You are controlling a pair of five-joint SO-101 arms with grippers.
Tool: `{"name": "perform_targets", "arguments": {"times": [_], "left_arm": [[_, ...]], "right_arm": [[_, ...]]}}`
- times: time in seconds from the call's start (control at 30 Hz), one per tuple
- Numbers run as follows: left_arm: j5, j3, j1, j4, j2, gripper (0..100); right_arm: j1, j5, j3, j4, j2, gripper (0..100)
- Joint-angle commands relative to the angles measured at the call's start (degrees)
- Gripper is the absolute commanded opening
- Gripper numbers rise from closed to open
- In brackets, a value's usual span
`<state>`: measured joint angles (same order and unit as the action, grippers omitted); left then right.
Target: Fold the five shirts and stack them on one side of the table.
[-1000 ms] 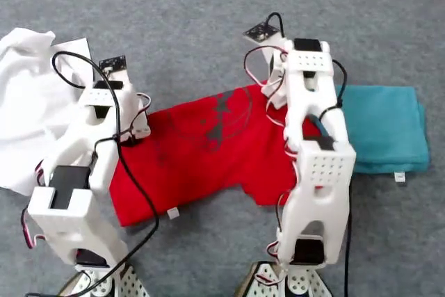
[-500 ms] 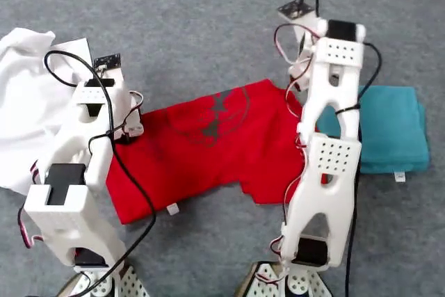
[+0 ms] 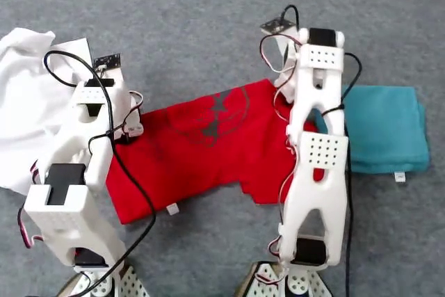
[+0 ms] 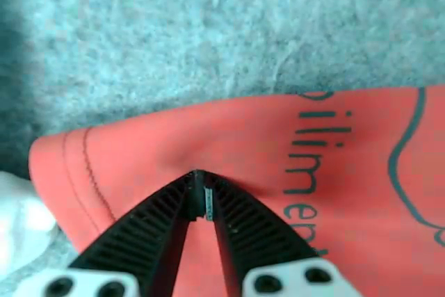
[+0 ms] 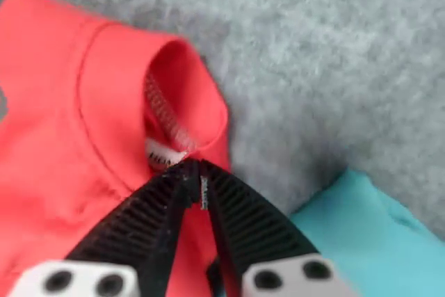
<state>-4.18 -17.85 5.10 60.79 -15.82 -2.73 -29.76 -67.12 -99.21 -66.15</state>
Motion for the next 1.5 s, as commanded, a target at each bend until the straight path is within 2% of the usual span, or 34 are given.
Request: {"name": "perform_targets", "arguments": {"times": [0.0,0.23,0.4,0.53,0.67,0.93,1.07,1.23,1.47], "left_arm": [[0.53,1.23,2.2,-0.79,-0.57,2],[0.53,1.23,2.2,-0.79,-0.57,2],[0.53,1.23,2.2,-0.79,-0.57,2],[0.53,1.23,2.37,-0.88,-0.57,2],[0.53,1.23,2.46,-0.88,-0.57,2],[0.35,1.23,2.55,-0.88,-0.57,2],[0.35,1.23,2.64,-0.88,-0.48,2],[0.35,1.23,2.64,-0.88,-0.48,2],[0.44,1.23,2.64,-0.88,-0.48,2]], "right_arm": [[-0.48,0.35,-1.19,4.75,-1.36,2.3],[-4.53,0.62,-8.04,7.03,-1.63,2.3],[-4.97,0.53,-20.62,-3.52,-1.45,2.3],[-5.23,2.9,-23.43,-3.34,0.57,2.3],[-2.77,2.99,-12.62,-3.34,7.6,2.2],[8.31,2.99,22.46,-2.46,32.75,2.2],[12.88,3.08,34.59,4.48,36.0,2.2],[10.95,7.47,42.68,14.77,30.46,2.2],[4.0,8.62,42.42,18.64,23.6,2.3]]}}
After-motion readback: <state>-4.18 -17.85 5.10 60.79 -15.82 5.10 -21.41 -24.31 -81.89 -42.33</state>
